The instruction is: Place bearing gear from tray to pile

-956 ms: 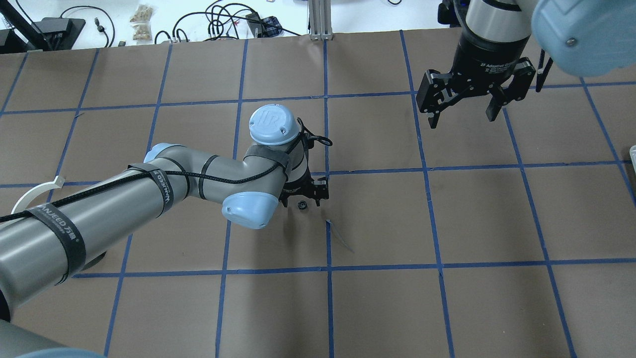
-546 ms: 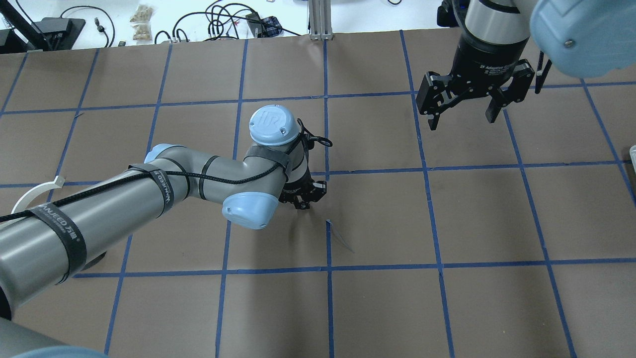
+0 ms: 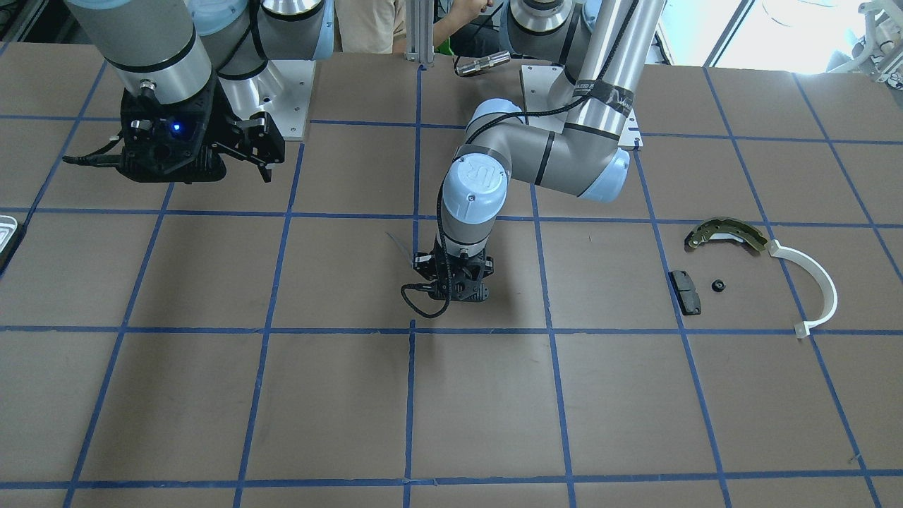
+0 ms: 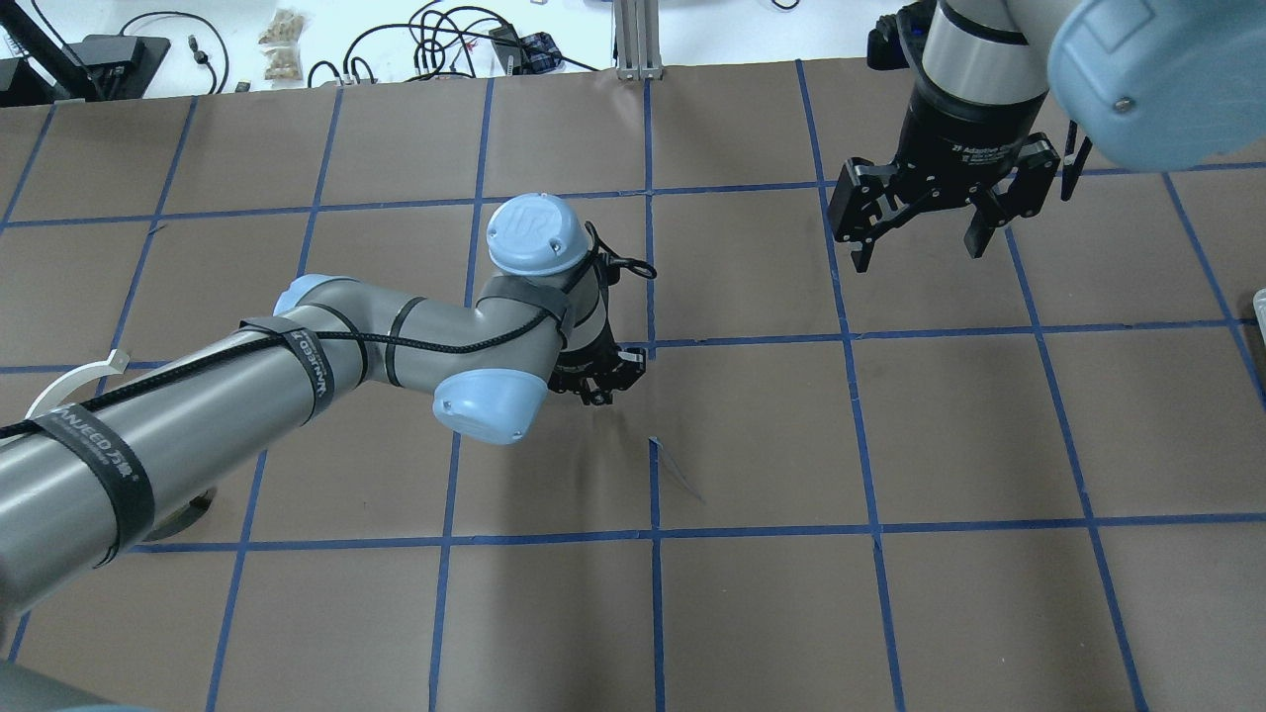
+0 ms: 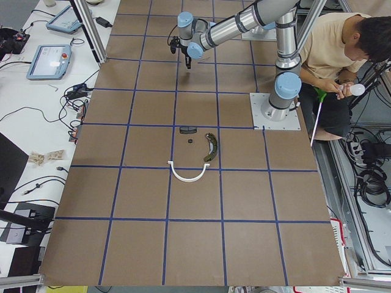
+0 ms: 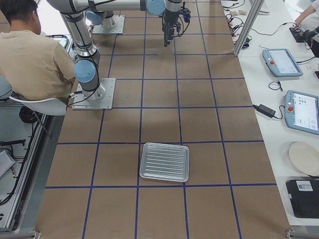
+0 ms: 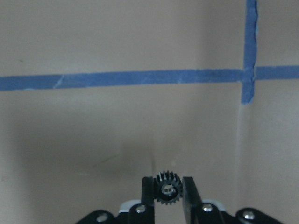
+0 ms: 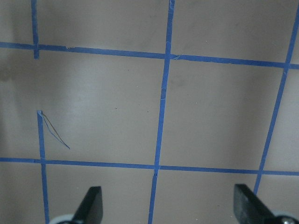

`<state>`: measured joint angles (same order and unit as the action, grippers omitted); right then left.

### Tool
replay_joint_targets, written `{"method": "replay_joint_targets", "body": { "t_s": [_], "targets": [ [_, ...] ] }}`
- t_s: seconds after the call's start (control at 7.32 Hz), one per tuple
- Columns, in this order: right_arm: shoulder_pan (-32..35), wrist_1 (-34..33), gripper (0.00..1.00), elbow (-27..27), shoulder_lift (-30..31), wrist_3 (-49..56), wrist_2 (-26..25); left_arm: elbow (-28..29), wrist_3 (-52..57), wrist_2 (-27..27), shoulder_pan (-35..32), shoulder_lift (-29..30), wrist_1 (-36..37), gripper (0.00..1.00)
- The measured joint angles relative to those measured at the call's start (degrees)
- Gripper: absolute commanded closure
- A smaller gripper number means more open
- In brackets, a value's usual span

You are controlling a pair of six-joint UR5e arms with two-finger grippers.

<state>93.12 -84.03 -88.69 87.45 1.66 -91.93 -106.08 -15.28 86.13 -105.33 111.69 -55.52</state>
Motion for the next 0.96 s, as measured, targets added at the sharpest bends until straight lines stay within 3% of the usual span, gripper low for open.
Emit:
{"method": "replay_joint_targets", "body": {
  "t_s": [0.41,0.96],
  "targets": [
    [0.0,-0.3,0.0,-0.4,0.1,0.5,0.0,11.4,15.0,1.3,15.1,-1.3,-18.1,1.0],
    [0.0,-0.4,0.0,-0.3,0.1,0.5,0.0,10.9,34.8,10.3,35.6,-2.2,-22.2,1.0]
  ]
}}
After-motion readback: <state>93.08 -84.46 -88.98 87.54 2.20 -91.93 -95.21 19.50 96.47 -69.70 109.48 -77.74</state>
